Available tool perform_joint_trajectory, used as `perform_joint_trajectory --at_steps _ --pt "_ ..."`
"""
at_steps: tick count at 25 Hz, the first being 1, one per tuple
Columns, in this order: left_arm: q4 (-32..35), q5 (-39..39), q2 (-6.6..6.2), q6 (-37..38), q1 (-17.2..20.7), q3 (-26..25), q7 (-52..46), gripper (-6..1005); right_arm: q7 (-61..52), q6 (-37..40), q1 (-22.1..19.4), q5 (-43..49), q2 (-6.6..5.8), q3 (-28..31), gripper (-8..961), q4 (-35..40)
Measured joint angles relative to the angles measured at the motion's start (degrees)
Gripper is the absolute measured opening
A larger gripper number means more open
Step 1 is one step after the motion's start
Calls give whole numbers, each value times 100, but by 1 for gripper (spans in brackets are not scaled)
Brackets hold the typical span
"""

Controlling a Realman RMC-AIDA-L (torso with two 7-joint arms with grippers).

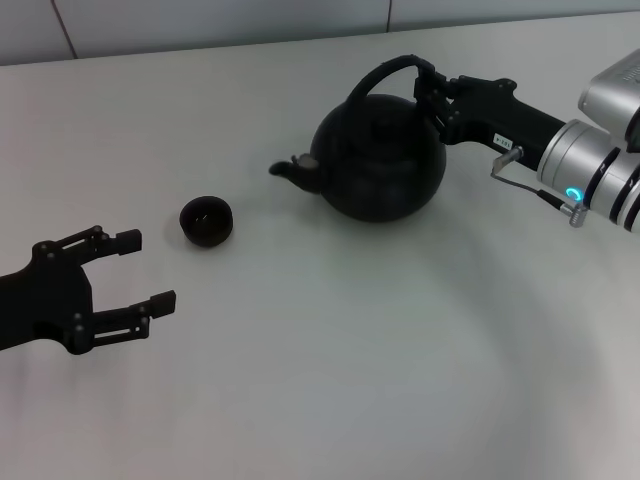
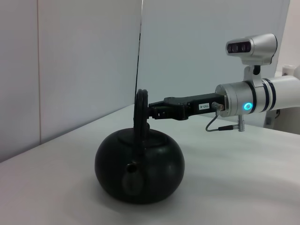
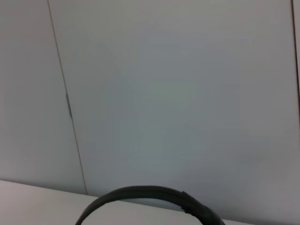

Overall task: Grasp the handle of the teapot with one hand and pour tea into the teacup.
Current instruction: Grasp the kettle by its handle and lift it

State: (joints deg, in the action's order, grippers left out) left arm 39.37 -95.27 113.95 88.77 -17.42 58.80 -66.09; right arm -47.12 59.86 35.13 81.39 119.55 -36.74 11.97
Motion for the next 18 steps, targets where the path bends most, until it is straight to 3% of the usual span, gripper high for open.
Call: perform_joint_trajectory --at_steps 3,18 --pt "0 -116 -2 -3 -7 -30 0 855 -19 1 4 0 5 1 148 -6" --pt "97 -445 9 -15 -35 -149 0 855 73 6 192 -325 14 -94 111 -118"
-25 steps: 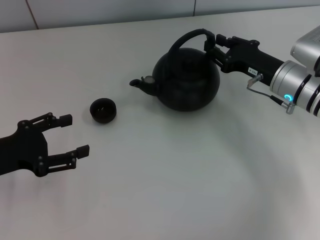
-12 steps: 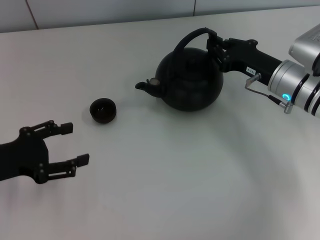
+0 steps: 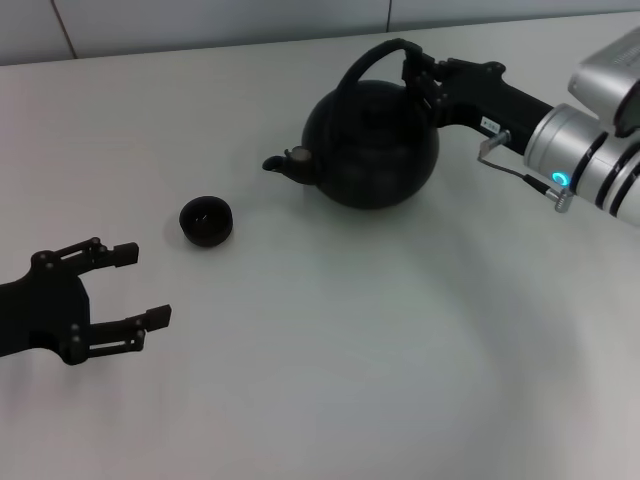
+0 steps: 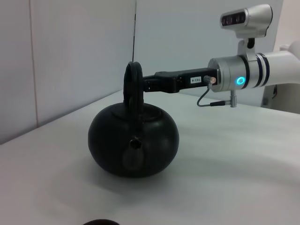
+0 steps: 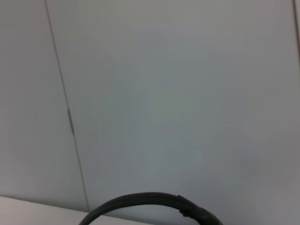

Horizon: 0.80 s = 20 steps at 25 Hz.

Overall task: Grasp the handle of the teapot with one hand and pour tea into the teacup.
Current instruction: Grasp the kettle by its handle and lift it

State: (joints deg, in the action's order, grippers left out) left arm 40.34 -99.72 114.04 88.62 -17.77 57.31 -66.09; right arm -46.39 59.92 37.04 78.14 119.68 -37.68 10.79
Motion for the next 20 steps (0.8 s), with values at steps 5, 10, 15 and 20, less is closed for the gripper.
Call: perform_joint_trajectory --at_steps 5,10,15,20 --pt "54 -3 -24 2 23 -35 -4 855 0 -33 132 5 -3 -176 111 14" --pt "57 -17 -38 -8 22 -133 -6 855 29 -133 277 8 -13 -200 111 33" --pt "101 -117 -40 -44 19 -154 -7 855 315 -174 368 9 -14 -200 110 44" --pt "140 -164 -28 -54 19 -175 -44 855 344 -200 436 9 -28 -319 110 128"
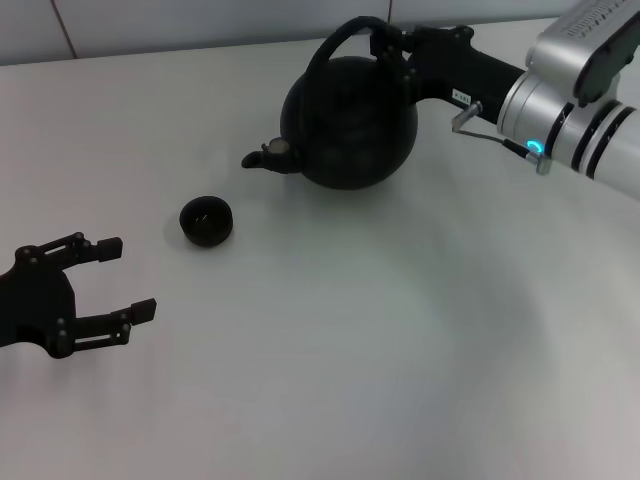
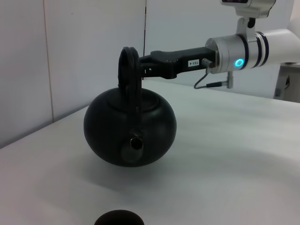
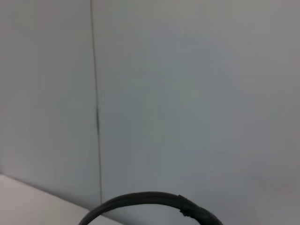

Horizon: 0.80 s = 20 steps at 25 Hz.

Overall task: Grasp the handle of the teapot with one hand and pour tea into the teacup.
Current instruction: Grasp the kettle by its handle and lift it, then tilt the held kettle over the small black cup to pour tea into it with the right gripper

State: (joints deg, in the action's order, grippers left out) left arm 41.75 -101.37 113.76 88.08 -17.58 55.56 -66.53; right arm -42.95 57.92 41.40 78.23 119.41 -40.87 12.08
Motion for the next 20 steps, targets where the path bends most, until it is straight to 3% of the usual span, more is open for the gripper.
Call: perform_joint_trajectory --at_steps 6,20 --pt "0 -1 -5 -2 8 -10 8 854 -75 -279 144 0 4 -620 110 317" --pt "0 3 11 -12 26 -20 9 854 -69 -726 383 -22 18 -1233 109 700"
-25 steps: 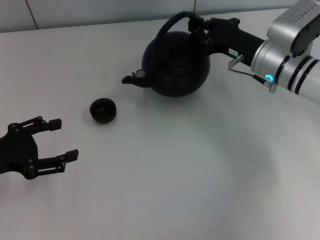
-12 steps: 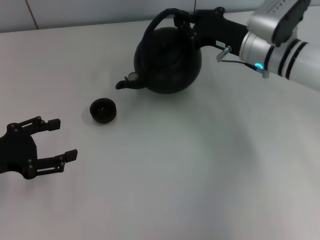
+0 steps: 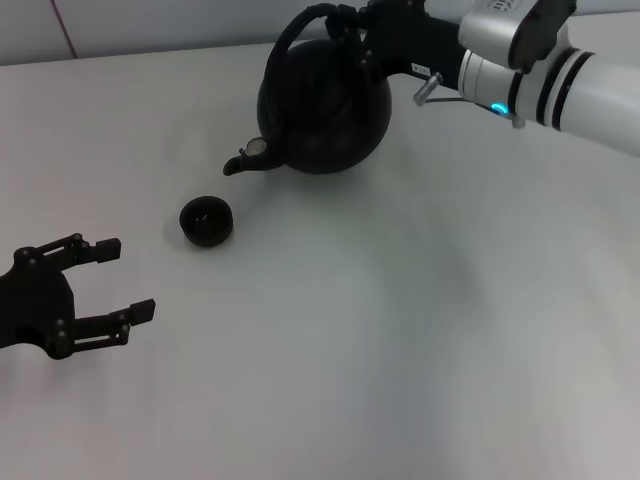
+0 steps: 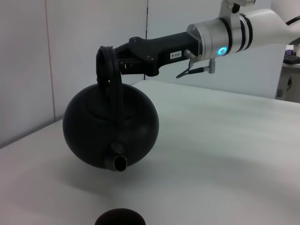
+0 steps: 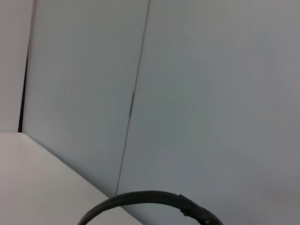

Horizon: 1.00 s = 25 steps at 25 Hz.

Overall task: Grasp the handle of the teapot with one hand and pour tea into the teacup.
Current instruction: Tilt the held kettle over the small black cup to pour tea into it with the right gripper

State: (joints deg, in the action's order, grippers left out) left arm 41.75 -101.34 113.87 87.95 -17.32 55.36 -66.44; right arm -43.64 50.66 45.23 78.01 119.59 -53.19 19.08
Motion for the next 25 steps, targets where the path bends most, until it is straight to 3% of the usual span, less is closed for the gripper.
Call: perform_joint_trajectory --at_steps 25 --pt "40 1 46 -329 -71 2 -31 854 38 -65 159 13 3 -488 110 412"
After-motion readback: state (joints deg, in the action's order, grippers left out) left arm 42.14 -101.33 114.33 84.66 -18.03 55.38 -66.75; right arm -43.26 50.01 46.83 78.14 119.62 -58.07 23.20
